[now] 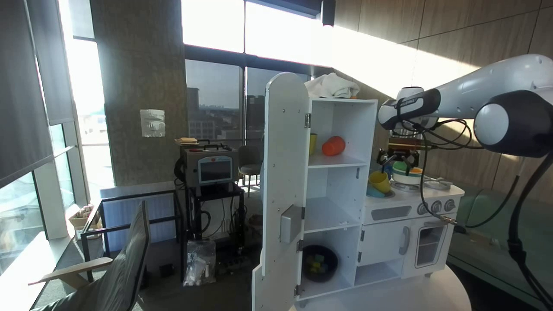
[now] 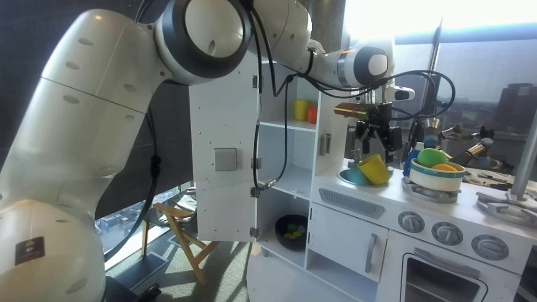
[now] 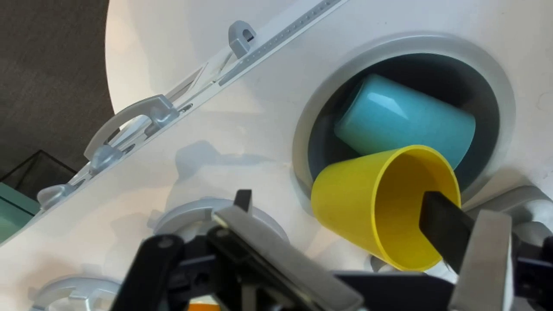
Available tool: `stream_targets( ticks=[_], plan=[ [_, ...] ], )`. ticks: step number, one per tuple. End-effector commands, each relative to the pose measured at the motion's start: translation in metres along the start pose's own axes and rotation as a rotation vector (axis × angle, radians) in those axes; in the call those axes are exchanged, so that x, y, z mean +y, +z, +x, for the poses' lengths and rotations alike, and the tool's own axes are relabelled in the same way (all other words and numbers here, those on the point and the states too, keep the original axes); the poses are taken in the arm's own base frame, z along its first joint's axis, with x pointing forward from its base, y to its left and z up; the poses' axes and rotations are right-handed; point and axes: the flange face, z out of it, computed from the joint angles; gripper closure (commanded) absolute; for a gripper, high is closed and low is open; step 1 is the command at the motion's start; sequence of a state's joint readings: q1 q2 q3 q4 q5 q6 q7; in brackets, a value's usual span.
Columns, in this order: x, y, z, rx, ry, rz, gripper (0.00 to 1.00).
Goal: Put the orange cup on the top shelf of the upper cabinet.
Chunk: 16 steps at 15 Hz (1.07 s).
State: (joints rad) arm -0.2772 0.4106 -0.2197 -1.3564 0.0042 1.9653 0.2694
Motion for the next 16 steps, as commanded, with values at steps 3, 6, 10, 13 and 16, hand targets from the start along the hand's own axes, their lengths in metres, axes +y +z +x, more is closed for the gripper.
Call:
stream_targets(
  ticks=[3,6,10,13,16],
  plan=[
    [-0.013,0.0,0.013,0.016,0.001,0.001,0.0],
    [-0.016,0.005,0.018,0.026,0.006,-0.002,0.0],
    [-0.008,0.016,0.027,0.017,0.041,-0.014,0.0],
    [-0.007,0.023,0.031,0.008,0.053,-0.017,0.02],
    [-0.005,0.026,0.03,-0.001,0.059,-0.025,0.28]
  ],
)
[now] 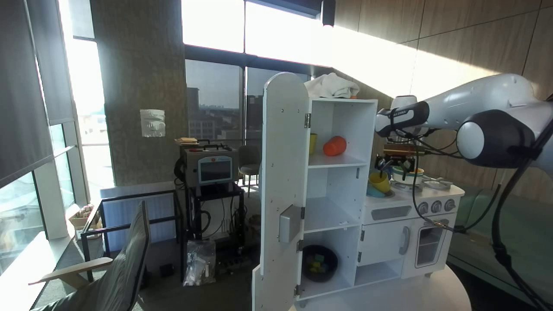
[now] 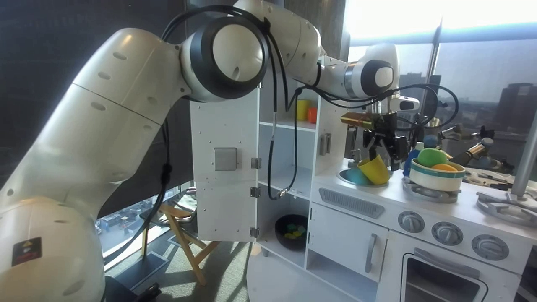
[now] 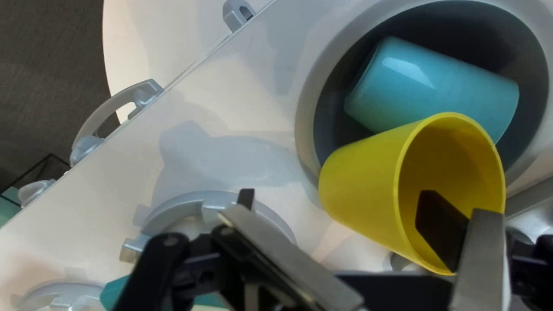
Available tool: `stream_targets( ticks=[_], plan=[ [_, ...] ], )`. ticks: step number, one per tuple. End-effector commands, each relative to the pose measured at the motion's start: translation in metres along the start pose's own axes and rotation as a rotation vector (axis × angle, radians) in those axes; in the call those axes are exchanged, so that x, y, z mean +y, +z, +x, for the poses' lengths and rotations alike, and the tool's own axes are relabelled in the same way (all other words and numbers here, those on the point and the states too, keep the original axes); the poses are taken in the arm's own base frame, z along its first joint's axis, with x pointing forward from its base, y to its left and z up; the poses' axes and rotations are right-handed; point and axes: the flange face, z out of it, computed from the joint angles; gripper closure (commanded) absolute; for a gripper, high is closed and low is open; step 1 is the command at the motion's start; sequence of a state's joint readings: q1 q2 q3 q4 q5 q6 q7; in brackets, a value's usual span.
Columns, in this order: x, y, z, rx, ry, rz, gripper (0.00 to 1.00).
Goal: Put the orange cup on the top shelf of the upper cabinet.
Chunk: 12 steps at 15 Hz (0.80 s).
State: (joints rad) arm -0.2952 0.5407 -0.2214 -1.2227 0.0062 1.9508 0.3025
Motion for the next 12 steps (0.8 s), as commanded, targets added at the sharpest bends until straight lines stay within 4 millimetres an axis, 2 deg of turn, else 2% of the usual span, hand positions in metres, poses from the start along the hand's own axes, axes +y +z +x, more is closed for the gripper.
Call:
stream_targets(
  ticks=[1,5,8,10,12],
  plan=[
    [0.003,-0.009,0.005,-0.002,0.029,0.0,0.35],
    [0.013,-0.014,0.005,-0.015,0.055,0.002,0.68],
    [0.019,-0.013,0.005,-0.046,0.086,-0.017,0.87],
    [0.023,-0.011,0.005,-0.092,0.12,-0.053,0.92],
    [0.023,-0.016,0.003,-0.128,0.143,-0.062,0.92]
  ],
)
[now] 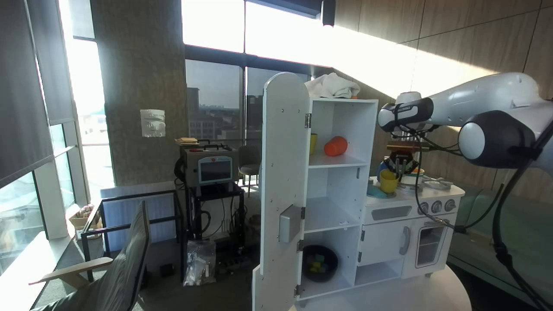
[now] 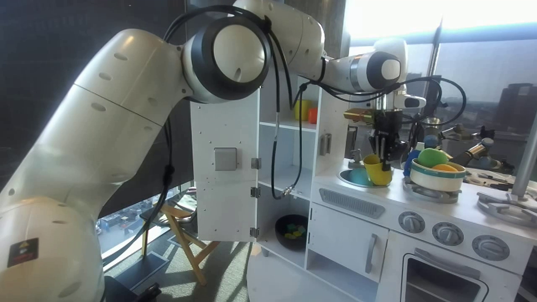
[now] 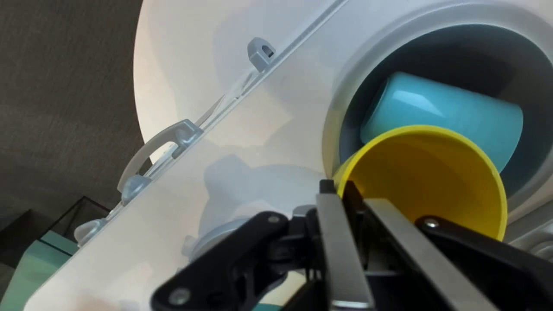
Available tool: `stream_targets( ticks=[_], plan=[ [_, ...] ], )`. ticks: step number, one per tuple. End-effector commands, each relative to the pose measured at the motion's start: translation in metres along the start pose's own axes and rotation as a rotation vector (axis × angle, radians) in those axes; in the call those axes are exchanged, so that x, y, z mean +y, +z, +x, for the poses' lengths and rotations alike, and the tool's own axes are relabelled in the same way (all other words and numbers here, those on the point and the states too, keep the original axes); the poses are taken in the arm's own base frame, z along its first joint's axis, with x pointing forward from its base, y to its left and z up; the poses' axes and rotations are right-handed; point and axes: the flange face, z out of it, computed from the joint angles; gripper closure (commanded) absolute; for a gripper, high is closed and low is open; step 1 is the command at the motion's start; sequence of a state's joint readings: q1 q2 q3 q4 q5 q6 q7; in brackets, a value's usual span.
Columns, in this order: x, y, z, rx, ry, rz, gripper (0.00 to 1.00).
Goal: Put the orange cup on the top shelf of the upper cabinet.
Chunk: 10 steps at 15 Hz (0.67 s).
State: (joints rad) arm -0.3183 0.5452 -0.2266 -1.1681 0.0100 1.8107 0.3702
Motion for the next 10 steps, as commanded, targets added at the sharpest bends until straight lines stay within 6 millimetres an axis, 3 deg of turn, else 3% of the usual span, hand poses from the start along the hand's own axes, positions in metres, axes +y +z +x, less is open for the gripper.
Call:
stream_targets(
  ticks=[1,5,10],
  plan=[
    [0.003,-0.007,0.001,-0.068,0.058,-0.033,0.89],
    [0.011,-0.012,-0.001,-0.115,0.102,-0.046,0.86],
    [0.028,-0.025,0.009,-0.116,0.177,0.039,0.88]
  ],
)
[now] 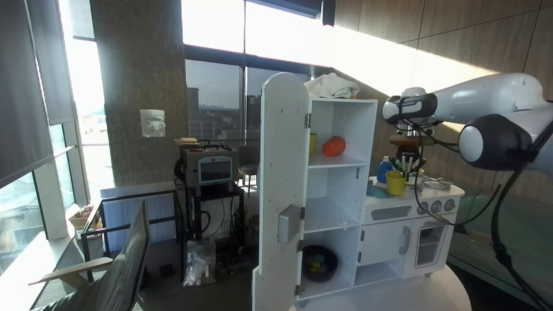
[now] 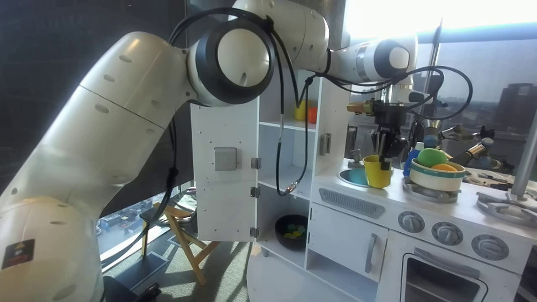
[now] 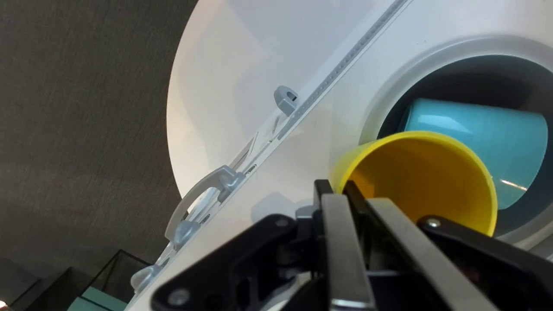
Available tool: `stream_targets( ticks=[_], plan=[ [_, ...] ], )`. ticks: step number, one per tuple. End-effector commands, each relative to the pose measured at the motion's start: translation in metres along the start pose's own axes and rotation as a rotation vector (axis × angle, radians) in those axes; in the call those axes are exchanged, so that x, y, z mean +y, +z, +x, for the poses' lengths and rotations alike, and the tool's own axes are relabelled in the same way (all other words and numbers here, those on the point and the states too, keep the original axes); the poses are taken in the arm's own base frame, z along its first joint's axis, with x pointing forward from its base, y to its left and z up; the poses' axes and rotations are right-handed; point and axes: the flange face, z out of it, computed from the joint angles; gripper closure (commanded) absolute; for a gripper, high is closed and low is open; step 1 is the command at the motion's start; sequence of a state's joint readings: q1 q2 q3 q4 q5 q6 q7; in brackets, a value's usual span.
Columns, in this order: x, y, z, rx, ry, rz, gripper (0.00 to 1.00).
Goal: Put the orange cup on the top shelf of the upper cabinet.
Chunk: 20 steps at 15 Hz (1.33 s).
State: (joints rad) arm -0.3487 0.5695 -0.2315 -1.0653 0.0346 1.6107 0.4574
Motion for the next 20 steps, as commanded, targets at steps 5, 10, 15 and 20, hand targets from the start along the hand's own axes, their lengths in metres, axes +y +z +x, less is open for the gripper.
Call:
stream_targets(
  ticks=[5,10,15,20],
  plan=[
    [0.007,0.005,0.019,-0.053,0.117,0.094,0.9],
    [0.007,0.01,0.024,-0.058,0.146,0.12,0.6],
    [0.015,0.002,0.028,-0.059,0.161,0.159,0.22],
    [0.015,0.017,0.032,-0.075,0.175,0.128,0.0]
  ],
)
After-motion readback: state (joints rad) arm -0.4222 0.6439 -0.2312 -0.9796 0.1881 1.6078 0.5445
